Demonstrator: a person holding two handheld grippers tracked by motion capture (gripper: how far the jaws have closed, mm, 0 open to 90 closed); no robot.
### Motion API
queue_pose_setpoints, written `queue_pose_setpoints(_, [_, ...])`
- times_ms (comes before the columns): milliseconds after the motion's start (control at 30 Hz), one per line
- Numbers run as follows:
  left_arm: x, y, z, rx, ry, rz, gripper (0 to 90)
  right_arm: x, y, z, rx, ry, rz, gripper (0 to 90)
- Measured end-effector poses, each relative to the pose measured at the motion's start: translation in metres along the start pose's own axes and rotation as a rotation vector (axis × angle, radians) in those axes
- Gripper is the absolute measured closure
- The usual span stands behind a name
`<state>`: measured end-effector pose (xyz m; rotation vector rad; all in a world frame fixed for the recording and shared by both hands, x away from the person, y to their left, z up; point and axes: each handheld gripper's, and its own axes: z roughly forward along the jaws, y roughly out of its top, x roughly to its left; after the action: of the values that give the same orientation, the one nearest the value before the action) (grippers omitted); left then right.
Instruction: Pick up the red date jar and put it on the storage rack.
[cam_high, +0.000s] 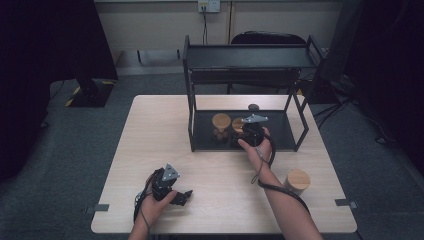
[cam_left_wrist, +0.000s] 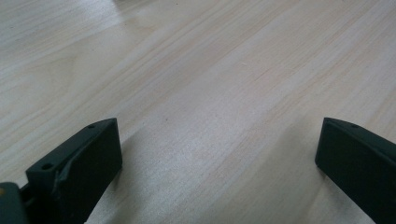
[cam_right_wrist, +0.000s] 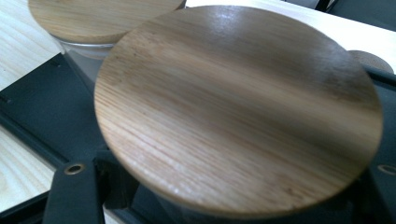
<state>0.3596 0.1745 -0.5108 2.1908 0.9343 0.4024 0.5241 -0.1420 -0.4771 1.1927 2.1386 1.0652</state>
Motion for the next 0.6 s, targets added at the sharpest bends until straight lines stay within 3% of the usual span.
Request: queue_pose_setpoints(600, [0.0000,0.0000,0.0000,0.000,0.000,0.000,0.1,-0.0036,-0.0014,0.0083,-0.016,0.000,0.001,25.4])
